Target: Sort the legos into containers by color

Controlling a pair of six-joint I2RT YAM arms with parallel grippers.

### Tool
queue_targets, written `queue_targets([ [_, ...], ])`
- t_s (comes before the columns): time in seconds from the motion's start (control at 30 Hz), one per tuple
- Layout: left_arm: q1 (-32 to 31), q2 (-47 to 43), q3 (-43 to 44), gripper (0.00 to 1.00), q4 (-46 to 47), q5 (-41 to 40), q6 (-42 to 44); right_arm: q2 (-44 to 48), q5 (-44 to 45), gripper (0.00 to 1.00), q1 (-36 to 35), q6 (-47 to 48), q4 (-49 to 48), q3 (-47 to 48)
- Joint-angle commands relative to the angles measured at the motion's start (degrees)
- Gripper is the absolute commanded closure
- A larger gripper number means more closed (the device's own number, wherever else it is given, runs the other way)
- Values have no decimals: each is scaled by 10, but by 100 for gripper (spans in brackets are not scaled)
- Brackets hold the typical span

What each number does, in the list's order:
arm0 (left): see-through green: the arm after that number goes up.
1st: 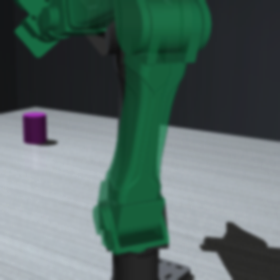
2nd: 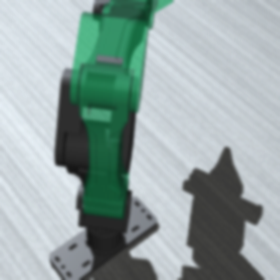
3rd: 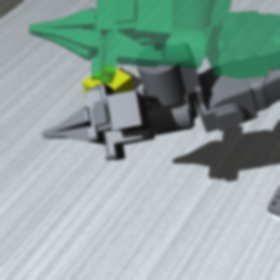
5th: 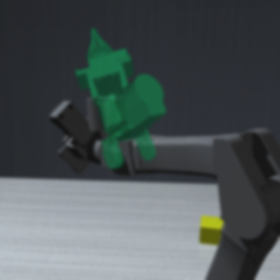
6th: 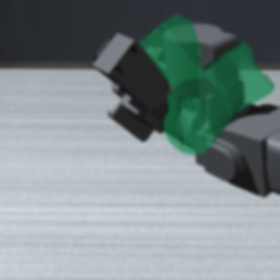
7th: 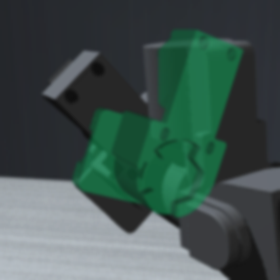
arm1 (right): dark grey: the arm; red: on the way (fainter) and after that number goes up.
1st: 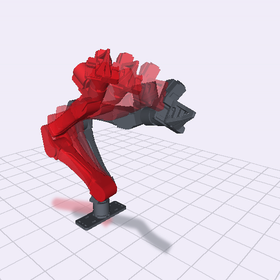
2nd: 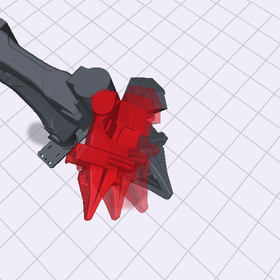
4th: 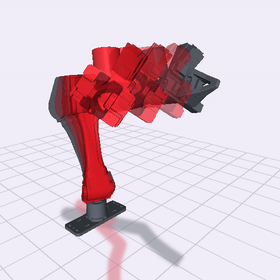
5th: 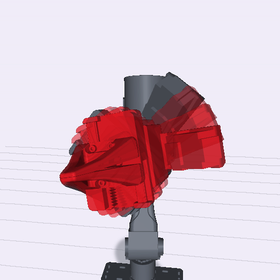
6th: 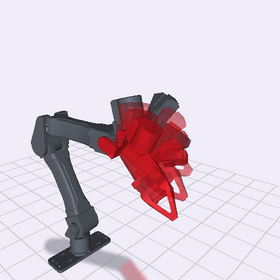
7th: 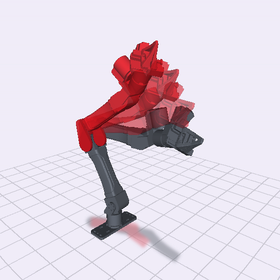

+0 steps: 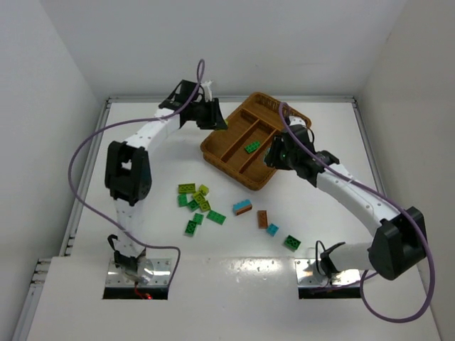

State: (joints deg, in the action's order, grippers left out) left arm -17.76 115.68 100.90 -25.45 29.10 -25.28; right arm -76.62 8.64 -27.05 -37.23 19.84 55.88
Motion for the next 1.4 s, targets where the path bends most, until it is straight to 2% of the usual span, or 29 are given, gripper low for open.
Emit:
queue_targets([
  [0.0,-10,53,75,100,-75,-165,-22,20,46,95,6,18,20,27],
  [0.2,-25,144,155,100,-88,-188,-22,9,46,95,6,23,26,33],
  [0.23,-25,154,172,96,-100,-183,-17,3,46,95,6,23,26,39],
  [0.27,-25,161,180,75,-105,-177,-17,-5,46,95,6,23,26,39],
  [0.33,-31,166,180,60,-105,-168,-10,-13,46,95,6,29,26,50],
  [0.37,-31,166,180,43,-105,-162,-10,-13,46,95,6,29,26,50],
  [0.4,-31,166,180,37,-105,-162,-4,-29,46,95,6,29,26,56],
  [0.5,-31,152,180,28,-110,-156,1,-49,46,95,11,29,26,69],
  [0.77,-36,92,147,25,-115,-121,7,-133,57,93,16,23,9,107],
  [0.87,-36,54,120,24,-115,-121,7,-171,62,89,22,29,1,125],
  [0.93,-36,22,97,21,-115,-131,7,-204,62,73,22,35,1,145],
  [0.97,-41,11,79,20,-115,-131,7,-215,62,53,22,41,1,160],
  [1.07,-41,-31,53,18,-115,-153,7,-229,75,26,22,41,18,181],
  [1.1,-41,-41,34,18,-115,-165,7,-229,82,24,22,41,18,181],
  [1.23,-41,-94,-13,18,-115,-199,7,-165,95,22,22,41,20,141],
  [1.33,-41,-142,-60,18,-115,-230,7,-116,89,30,3,48,14,88],
  [1.37,-41,-154,-73,18,-115,-242,7,-100,56,30,-6,53,9,72],
])
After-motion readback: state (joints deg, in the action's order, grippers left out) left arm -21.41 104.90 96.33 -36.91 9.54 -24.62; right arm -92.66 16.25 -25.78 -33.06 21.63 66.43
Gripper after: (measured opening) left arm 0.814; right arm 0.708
